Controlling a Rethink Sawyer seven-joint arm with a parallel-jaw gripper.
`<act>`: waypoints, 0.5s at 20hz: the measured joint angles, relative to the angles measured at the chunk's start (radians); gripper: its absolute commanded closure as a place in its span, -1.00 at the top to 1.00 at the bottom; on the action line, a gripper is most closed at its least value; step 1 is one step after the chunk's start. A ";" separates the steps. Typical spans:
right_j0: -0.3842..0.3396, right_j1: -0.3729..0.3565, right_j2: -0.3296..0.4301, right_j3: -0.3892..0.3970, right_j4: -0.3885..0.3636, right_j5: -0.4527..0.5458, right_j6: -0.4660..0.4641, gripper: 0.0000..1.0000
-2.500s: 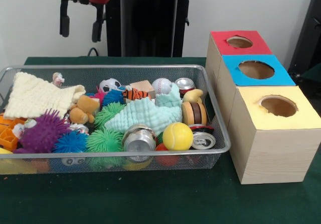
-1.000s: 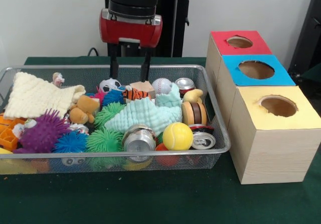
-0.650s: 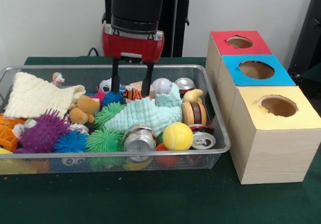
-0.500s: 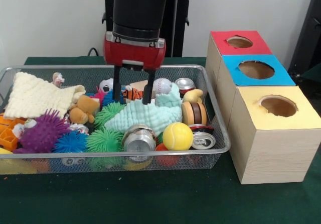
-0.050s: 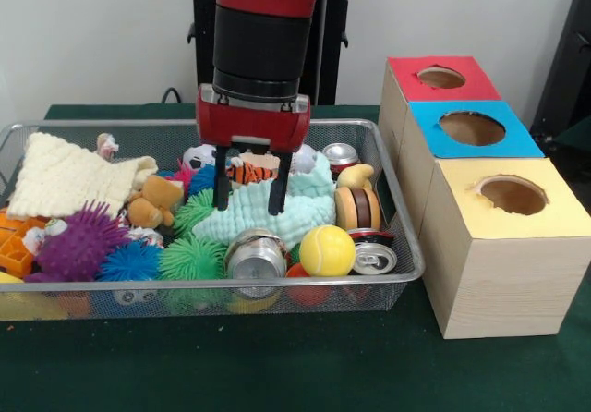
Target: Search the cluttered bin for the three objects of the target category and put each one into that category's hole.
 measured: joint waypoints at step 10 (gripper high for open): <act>0.041 0.032 0.000 -0.004 0.006 0.000 0.051 1.00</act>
